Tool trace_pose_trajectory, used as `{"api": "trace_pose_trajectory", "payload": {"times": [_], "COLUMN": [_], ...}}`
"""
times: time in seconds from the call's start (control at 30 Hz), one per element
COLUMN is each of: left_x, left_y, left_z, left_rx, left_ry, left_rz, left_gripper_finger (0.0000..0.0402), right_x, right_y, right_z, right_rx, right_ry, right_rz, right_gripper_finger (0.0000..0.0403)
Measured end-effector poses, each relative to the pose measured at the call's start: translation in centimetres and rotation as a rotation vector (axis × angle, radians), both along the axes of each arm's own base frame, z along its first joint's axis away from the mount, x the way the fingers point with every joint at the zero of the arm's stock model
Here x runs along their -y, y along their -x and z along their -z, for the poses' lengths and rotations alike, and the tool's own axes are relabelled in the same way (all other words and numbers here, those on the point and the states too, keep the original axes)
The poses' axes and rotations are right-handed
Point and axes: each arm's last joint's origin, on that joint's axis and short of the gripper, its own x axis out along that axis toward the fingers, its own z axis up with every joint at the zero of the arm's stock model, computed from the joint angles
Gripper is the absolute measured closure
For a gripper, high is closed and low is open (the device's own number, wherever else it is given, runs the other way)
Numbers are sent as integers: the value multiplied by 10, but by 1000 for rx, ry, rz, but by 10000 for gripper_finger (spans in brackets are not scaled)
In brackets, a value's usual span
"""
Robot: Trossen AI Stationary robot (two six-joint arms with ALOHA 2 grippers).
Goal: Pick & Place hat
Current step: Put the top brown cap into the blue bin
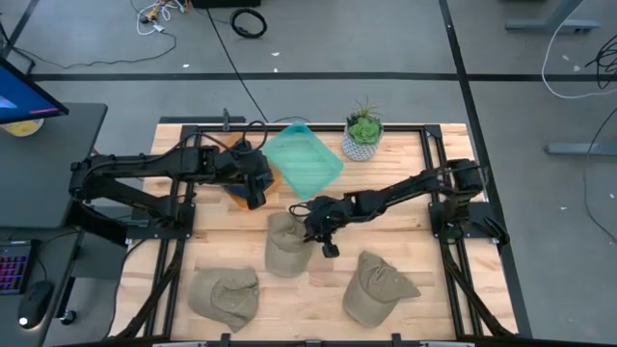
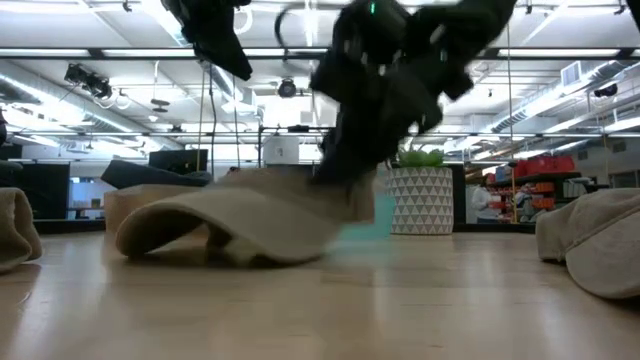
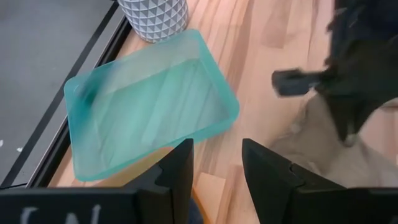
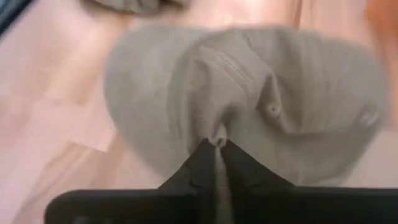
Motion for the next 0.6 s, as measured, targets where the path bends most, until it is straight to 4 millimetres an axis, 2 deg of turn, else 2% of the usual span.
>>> {"api": "trace_pose_trajectory", "payload": {"times": [0.2,0.33,0.47,0.6], "left_x": [0,0,0,0], "left_y": [1,2,2,1], "left_z": [3,3,3,3], "left_rx": [-21,-27,-25,-20], "left_ry": [5,6,5,4], "left_rz": [-3,-3,-3,-3], "left_gripper_finger": [262,262,262,262], "right_x": [2,10,22,47], "right_y": [18,44,68,77], "right_z": [-74,-122,-150,-162], "right_rx": [73,143,164,170], "right_ry": [163,441,803,943], "right_rz": [-120,-119,-153,-168], "right_gripper_finger": [394,393,395,395]}}
